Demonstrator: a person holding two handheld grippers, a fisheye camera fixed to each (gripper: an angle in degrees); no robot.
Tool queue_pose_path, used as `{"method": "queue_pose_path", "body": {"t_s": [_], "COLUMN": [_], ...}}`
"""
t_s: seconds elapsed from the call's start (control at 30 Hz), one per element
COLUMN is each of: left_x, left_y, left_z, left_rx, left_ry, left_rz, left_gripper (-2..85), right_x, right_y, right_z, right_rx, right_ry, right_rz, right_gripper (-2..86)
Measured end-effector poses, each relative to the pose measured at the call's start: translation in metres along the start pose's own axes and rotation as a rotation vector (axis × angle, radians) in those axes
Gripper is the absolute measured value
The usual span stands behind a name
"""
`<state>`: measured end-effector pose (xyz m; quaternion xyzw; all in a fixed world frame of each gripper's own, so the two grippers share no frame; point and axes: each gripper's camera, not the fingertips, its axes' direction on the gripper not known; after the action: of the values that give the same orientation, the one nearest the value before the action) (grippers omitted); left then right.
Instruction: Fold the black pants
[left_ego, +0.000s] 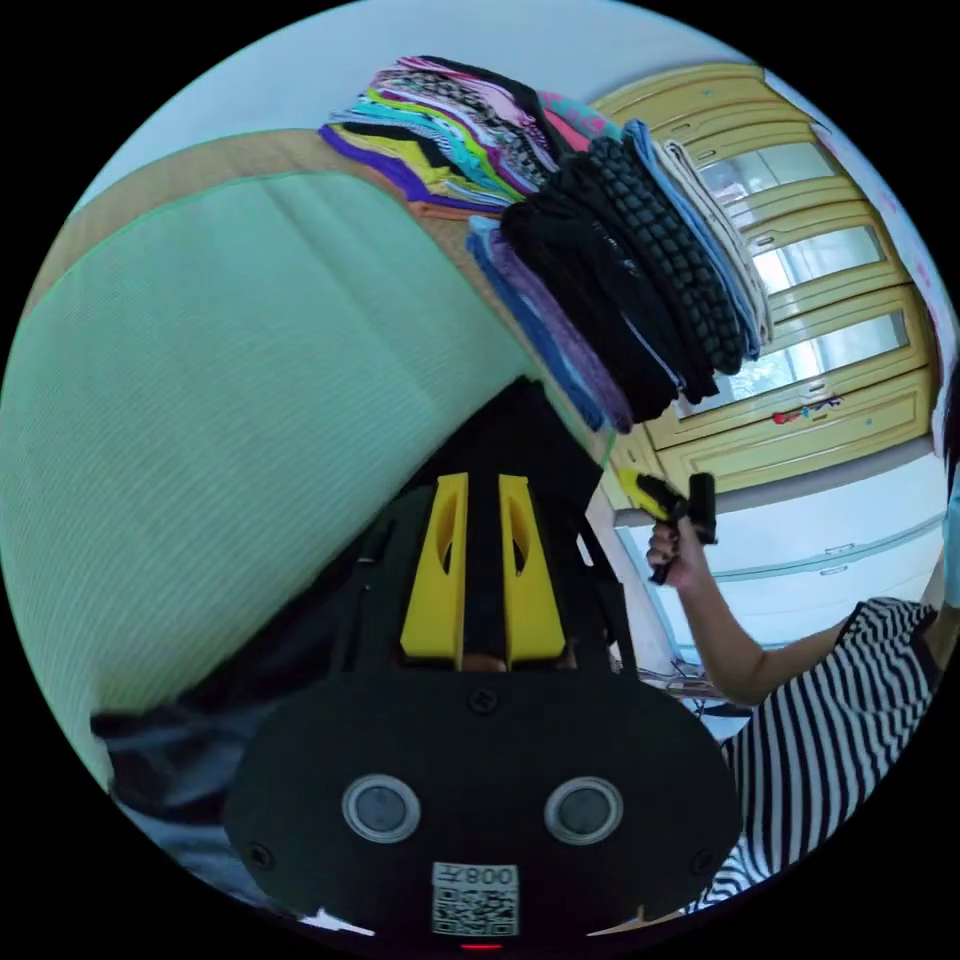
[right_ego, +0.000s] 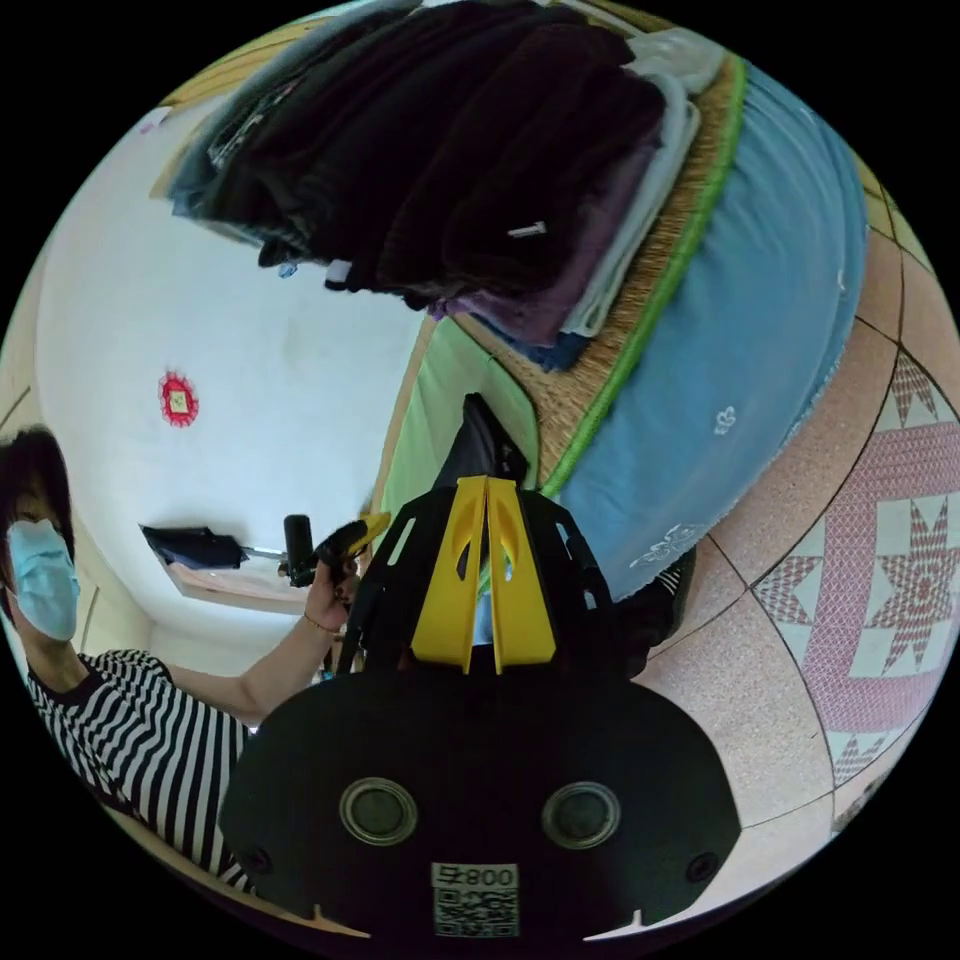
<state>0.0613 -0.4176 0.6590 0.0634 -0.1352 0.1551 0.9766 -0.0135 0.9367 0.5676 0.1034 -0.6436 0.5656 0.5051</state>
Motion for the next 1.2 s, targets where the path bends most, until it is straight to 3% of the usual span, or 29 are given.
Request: {"method": "queue_pose_path", "body": {"t_s": [0.27,0.47,0.7,0.93,1.07,1.2], "left_x": [-0.106,-0.167,-0.224,-0.261,-0.297,-0.316], "left_y": [0.168,0.233,0.298,0.34,0.36,0.39], "left_z": [-0.115,-0.164,-0.197,-0.231,-0.232,-0.248], "left_rx": [0.081,0.141,0.134,0.196,0.086,0.111], "left_ry": [-0.167,-0.213,-0.215,-0.224,-0.289,-0.268], "left_rz": [-0.355,-0.423,-0.429,-0.295,-0.302,-0.307], "left_gripper": [7.6,8.3,8.4,9.4,7.4,4.0], "right_x": [-0.12,-0.231,-0.345,-0.376,-0.364,-0.339], "right_y": [0.022,0.066,0.133,0.164,0.157,0.145], "right_z": [0.16,0.316,0.503,0.548,0.525,0.523], "right_rx": [-0.337,-0.599,-0.87,-0.868,-0.754,-0.678], "right_ry": [-0.062,-0.134,0.012,0.133,0.282,0.453], "right_rz": [-0.315,-0.539,-0.822,-0.883,-0.814,-0.704], "right_gripper": [1.4,4.5,7.3,7.0,6.4,1.8]}}
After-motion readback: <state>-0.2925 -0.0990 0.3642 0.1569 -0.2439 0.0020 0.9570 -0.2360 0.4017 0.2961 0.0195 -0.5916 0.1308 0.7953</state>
